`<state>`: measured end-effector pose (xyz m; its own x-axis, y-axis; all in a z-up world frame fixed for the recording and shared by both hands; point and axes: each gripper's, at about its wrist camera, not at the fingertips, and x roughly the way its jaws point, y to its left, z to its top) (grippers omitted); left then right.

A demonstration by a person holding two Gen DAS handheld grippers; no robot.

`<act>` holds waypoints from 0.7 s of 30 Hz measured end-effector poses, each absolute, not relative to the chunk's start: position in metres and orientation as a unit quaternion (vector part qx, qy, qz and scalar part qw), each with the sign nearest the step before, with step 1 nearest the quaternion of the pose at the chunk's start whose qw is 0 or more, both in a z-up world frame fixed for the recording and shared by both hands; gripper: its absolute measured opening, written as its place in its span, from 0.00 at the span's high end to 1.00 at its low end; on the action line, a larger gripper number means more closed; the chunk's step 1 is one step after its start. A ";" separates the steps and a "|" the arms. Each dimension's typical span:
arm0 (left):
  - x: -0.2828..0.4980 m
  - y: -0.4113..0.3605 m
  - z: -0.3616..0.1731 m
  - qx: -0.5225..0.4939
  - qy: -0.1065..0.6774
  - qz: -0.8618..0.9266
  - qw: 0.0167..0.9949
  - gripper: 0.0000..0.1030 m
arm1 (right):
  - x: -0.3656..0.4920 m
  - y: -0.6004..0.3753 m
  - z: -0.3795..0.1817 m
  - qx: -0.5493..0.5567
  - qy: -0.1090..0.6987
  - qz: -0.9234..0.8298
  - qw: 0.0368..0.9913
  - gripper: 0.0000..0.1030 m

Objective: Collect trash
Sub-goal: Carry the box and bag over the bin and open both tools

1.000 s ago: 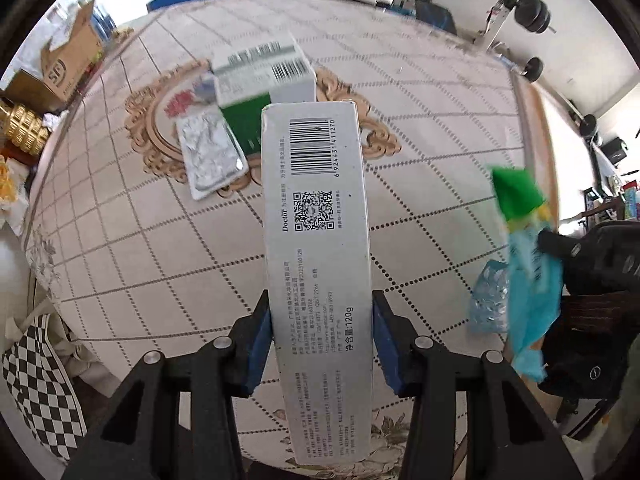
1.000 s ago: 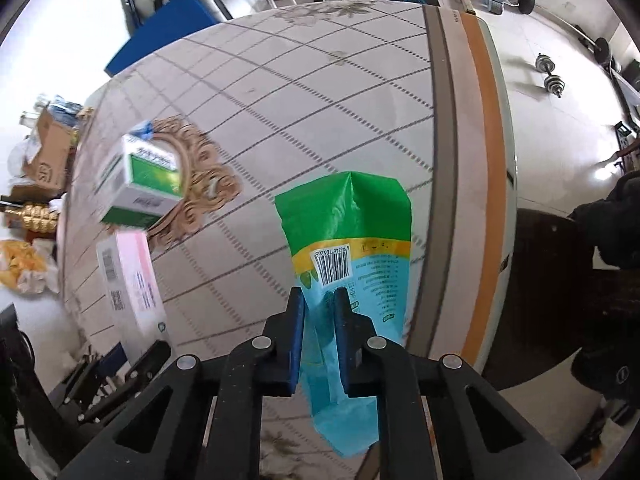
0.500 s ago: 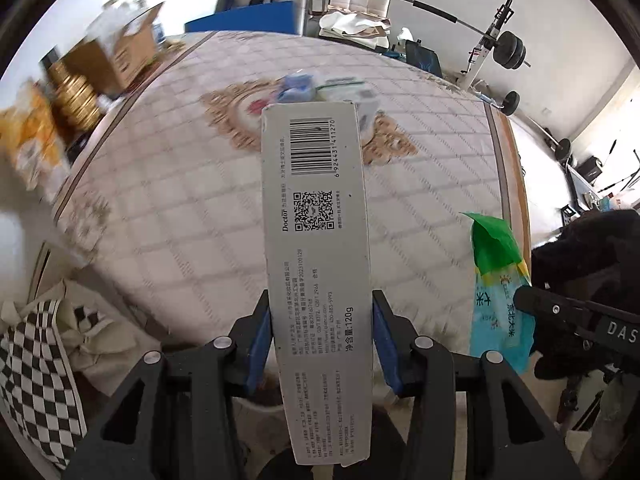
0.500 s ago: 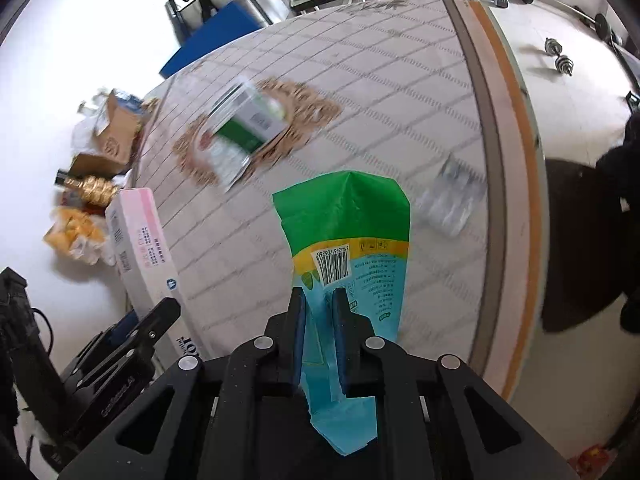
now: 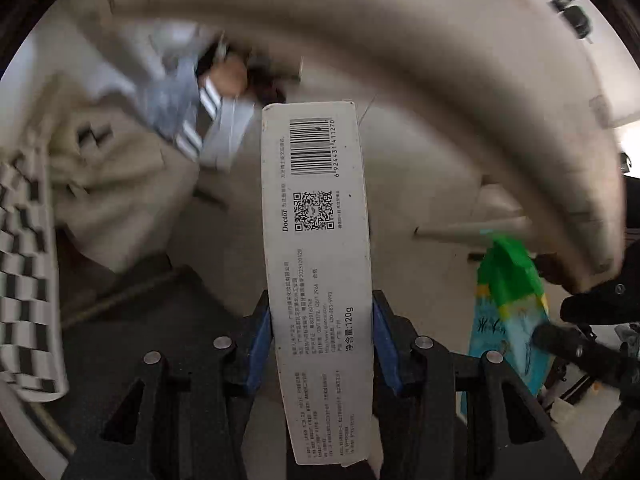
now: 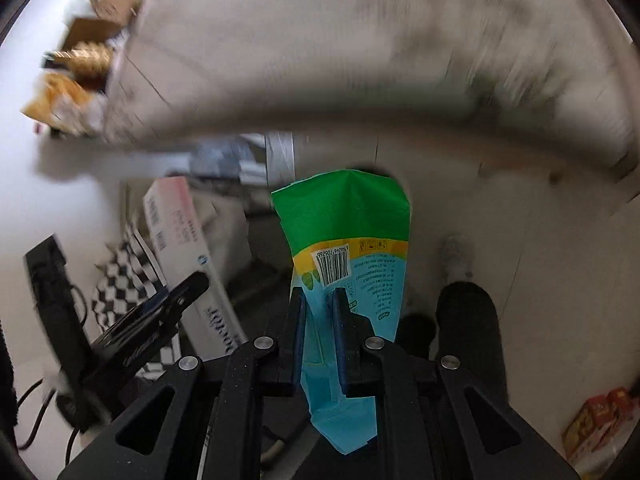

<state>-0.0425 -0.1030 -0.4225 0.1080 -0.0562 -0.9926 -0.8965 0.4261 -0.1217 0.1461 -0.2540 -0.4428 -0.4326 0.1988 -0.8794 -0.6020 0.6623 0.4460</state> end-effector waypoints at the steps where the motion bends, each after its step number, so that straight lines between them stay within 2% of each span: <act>1: -0.046 -0.097 -0.456 -0.426 0.581 0.338 0.605 0.58 | 0.139 -0.251 -0.464 -0.140 0.755 0.386 0.511 0.87; 8: -0.037 -0.057 -0.643 -0.495 0.589 0.303 0.562 0.58 | 0.128 -0.220 -0.630 -0.151 0.749 0.388 0.516 0.87; 11: -0.030 -0.042 -0.702 -0.521 0.581 0.289 0.555 0.58 | 0.137 -0.207 -0.700 -0.143 0.753 0.385 0.515 0.87; 17: -0.025 -0.030 -0.760 -0.567 0.563 0.255 0.544 0.56 | 0.157 -0.184 -0.790 -0.119 0.774 0.384 0.489 0.85; 19: -0.029 -0.029 -0.762 -0.569 0.558 0.263 0.544 0.32 | 0.159 -0.173 -0.808 -0.115 0.780 0.388 0.478 0.84; 20: -0.035 -0.029 -0.759 -0.572 0.550 0.271 0.545 0.09 | 0.161 -0.172 -0.813 -0.115 0.779 0.392 0.476 0.83; 21: -0.038 -0.028 -0.756 -0.573 0.548 0.275 0.544 0.04 | 0.162 -0.169 -0.816 -0.121 0.776 0.395 0.476 0.77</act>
